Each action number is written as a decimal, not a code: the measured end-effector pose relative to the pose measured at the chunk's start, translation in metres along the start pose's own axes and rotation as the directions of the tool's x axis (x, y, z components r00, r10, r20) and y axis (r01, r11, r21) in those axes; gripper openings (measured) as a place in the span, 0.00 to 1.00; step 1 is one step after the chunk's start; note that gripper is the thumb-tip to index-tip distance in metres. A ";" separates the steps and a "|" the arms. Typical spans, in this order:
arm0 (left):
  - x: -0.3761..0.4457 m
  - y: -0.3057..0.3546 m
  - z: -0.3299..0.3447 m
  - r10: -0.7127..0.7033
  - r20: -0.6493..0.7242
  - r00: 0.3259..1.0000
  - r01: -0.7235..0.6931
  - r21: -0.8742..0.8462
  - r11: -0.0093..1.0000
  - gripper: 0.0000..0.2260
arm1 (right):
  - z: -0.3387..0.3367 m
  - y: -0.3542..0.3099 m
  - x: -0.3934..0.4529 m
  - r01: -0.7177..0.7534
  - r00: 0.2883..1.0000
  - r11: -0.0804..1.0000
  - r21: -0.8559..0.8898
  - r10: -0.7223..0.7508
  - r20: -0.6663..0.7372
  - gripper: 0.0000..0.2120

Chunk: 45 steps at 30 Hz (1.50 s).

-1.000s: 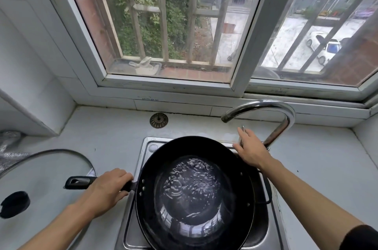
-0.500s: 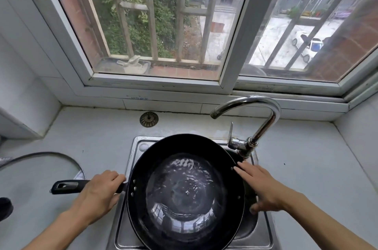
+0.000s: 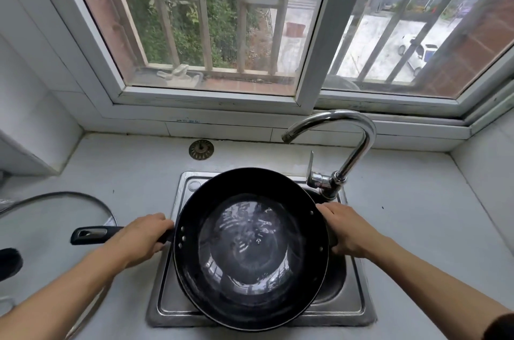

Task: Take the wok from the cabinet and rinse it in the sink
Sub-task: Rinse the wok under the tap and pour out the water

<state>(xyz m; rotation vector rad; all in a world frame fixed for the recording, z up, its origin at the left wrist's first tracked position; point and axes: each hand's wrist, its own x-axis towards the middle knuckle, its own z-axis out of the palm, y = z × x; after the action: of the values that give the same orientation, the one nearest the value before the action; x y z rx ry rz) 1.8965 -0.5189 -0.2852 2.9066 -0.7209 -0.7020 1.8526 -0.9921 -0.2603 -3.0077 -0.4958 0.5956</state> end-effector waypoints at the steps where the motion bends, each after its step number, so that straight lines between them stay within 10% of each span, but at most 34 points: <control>1: 0.001 0.000 -0.004 0.013 0.040 0.999 -0.012 -0.024 1.000 0.12 | -0.001 0.001 0.000 0.001 1.000 1.000 0.005 -0.001 0.003 0.35; 19: -0.025 -0.010 -0.009 0.049 -0.451 0.891 -0.046 0.018 0.999 0.19 | -0.009 -0.021 0.001 -0.045 0.896 0.997 -0.063 0.012 -0.443 0.49; 45: -0.068 0.022 -0.007 0.108 -0.706 0.700 -0.038 0.115 0.993 0.15 | 0.009 -0.046 -0.068 -0.121 0.577 0.989 -0.090 -0.003 -0.817 0.40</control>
<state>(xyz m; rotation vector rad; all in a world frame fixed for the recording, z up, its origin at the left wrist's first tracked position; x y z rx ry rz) 1.8368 -0.5071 -0.2469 2.8301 -0.7474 0.4950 1.7761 -0.9702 -0.2393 -2.9585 -0.3542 -0.8842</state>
